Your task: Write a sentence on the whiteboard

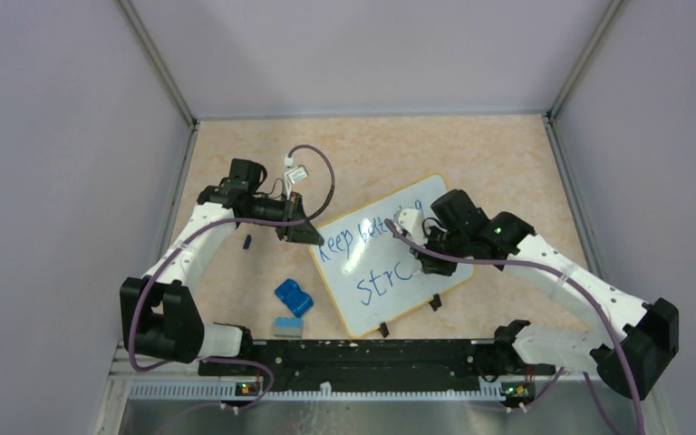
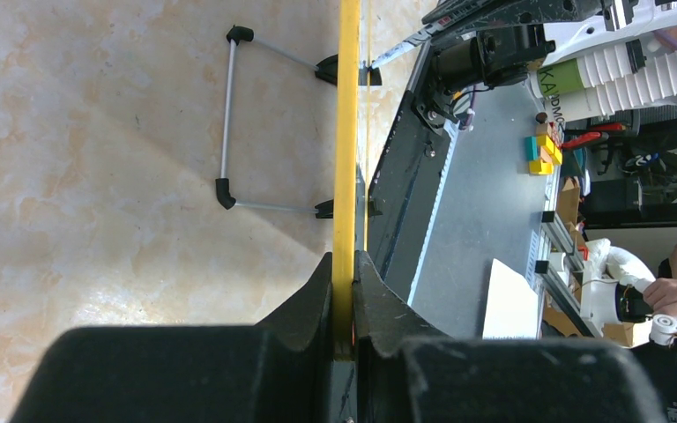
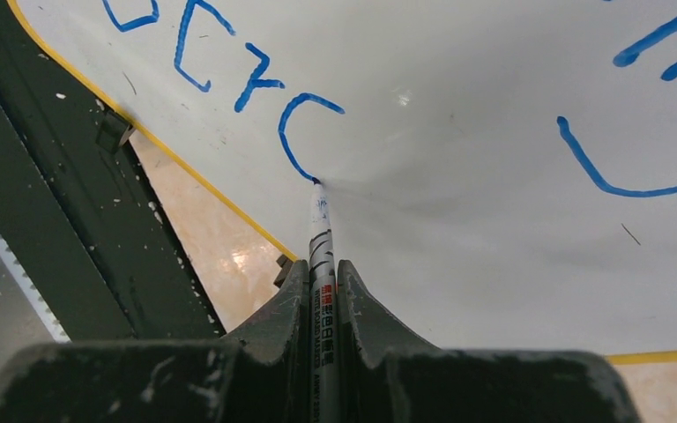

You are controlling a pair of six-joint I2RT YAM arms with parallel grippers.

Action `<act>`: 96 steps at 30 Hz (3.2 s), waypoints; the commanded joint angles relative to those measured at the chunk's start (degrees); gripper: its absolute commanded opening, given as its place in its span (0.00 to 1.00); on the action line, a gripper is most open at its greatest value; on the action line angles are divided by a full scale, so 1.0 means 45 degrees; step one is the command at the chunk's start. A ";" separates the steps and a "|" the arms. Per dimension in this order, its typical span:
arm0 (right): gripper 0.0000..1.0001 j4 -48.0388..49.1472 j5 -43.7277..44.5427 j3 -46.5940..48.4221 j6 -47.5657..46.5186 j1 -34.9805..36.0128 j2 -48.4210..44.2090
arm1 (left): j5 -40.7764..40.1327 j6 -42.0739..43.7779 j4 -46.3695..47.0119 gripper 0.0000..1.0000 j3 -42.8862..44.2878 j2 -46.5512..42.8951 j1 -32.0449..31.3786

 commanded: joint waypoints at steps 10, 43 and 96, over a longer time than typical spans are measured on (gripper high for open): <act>0.00 0.1533 0.1727 0.1303 0.0135 -0.0266 0.0242 | -0.1116 0.0717 0.0239 0.00 -0.0039 0.0351 -0.0180; 0.00 0.1865 0.0664 0.1733 0.0739 0.0526 0.0908 | -0.1157 0.0792 0.0188 0.00 -0.0068 0.0199 -0.0180; 0.00 0.0528 -0.1205 0.0669 -0.0425 -0.1908 -0.0233 | -0.1216 0.0777 0.0246 0.00 -0.0118 0.0258 -0.0188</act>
